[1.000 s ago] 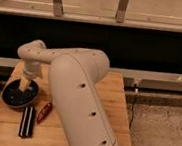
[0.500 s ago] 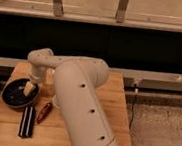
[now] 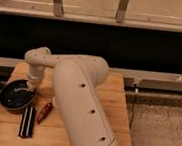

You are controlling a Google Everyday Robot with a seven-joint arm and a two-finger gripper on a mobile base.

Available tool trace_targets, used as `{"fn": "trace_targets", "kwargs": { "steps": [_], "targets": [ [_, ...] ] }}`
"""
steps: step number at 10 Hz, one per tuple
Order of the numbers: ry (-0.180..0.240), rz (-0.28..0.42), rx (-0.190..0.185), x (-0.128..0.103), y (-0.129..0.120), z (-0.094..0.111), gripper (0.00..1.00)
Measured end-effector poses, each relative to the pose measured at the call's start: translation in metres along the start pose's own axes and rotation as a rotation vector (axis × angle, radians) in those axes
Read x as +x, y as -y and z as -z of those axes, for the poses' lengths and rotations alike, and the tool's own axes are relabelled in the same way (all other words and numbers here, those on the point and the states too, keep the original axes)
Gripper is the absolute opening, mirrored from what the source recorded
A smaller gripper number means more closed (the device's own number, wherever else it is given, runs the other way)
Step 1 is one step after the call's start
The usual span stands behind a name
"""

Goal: Pick up the ceramic bowl

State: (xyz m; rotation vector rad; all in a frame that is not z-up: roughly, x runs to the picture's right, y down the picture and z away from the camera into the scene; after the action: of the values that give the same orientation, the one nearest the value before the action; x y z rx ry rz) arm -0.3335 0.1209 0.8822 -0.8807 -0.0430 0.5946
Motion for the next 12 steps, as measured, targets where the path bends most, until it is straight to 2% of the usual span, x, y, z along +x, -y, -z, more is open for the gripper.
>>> {"fn": "trace_targets", "kwargs": {
  "steps": [1, 3, 5, 8, 10, 12],
  "targets": [
    [0.002, 0.006, 0.006, -0.002, -0.004, 0.002, 0.04],
    [0.008, 0.006, 0.009, -0.003, -0.005, 0.006, 0.00],
    [0.039, 0.006, -0.010, -0.002, -0.005, 0.011, 0.00],
    [0.169, 0.009, -0.040, -0.007, 0.000, 0.047, 0.00],
    [0.246, 0.024, -0.028, -0.016, -0.003, 0.081, 0.00],
    [0.316, 0.037, 0.008, -0.021, -0.001, 0.122, 0.00]
  ]
}}
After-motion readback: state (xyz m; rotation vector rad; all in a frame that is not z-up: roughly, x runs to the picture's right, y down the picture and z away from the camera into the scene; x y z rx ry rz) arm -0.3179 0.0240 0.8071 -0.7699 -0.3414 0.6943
